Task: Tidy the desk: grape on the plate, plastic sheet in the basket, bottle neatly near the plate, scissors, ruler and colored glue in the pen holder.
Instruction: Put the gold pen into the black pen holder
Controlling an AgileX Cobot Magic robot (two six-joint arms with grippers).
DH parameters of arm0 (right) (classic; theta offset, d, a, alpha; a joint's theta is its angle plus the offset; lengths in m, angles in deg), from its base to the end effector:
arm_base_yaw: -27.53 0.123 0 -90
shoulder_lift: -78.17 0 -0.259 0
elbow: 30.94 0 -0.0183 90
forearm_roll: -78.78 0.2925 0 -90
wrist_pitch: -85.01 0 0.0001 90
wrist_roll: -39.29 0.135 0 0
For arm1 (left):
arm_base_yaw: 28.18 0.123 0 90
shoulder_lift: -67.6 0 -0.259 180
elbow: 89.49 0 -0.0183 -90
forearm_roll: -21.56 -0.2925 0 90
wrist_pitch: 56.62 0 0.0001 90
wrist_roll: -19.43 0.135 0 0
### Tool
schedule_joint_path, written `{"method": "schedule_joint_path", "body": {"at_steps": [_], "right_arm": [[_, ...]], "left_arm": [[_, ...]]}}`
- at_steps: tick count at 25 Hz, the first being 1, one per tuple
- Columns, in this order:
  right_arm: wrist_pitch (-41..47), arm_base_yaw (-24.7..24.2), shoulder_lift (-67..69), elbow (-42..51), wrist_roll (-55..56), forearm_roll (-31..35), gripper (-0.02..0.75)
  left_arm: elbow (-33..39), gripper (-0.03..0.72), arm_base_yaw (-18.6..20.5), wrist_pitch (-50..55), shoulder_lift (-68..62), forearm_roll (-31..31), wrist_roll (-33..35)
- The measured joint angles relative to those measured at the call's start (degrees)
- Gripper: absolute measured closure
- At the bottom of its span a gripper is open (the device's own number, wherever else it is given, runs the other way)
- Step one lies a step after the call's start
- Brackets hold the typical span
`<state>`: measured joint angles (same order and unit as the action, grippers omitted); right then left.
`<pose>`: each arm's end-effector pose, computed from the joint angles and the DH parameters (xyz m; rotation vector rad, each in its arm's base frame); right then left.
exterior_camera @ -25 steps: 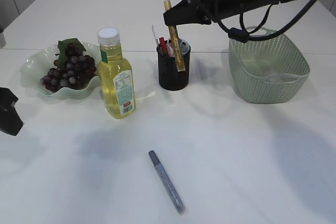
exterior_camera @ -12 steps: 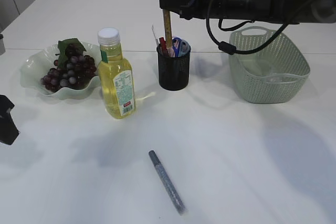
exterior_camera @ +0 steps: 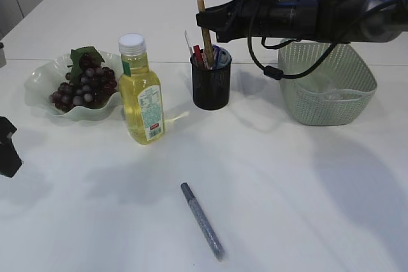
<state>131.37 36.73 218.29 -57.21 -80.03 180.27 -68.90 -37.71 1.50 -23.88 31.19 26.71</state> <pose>0.5441 0.1852 0.1677 -0.8722 1.5321 0.6509 0.3007 -0.0699 0.1574 0.3207 2.9478 -0.2282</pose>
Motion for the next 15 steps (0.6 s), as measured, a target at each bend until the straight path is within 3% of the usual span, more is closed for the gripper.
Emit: {"method": "schedule_joint_path", "body": {"at_steps": [3, 8, 11, 13, 15], "right_arm": [[-0.4, 0.0, 0.8, 0.0, -0.5, 0.0, 0.546], [0.3, -0.1, 0.9, -0.3, 0.8, 0.1, 0.389], [0.7, -0.1, 0.9, -0.4, 6.1, 0.0, 0.347], [0.0, -0.1, -0.1, -0.4, 12.9, -3.8, 0.339], [-2.9, -0.1, -2.5, -0.4, 22.8, -12.8, 0.338]], "left_arm": [[0.0, 0.306, 0.0, 0.0, 0.0, 0.0, 0.0], [0.0, 0.306, 0.0, 0.2, 0.0, 0.0, 0.0], [0.0, 0.306, 0.0, 0.4, 0.0, 0.0, 0.0], [0.0, 0.306, 0.0, 0.4, 0.0, 0.0, 0.0], [0.0, 0.306, 0.0, 0.5, 0.0, 0.0, 0.0]]}}
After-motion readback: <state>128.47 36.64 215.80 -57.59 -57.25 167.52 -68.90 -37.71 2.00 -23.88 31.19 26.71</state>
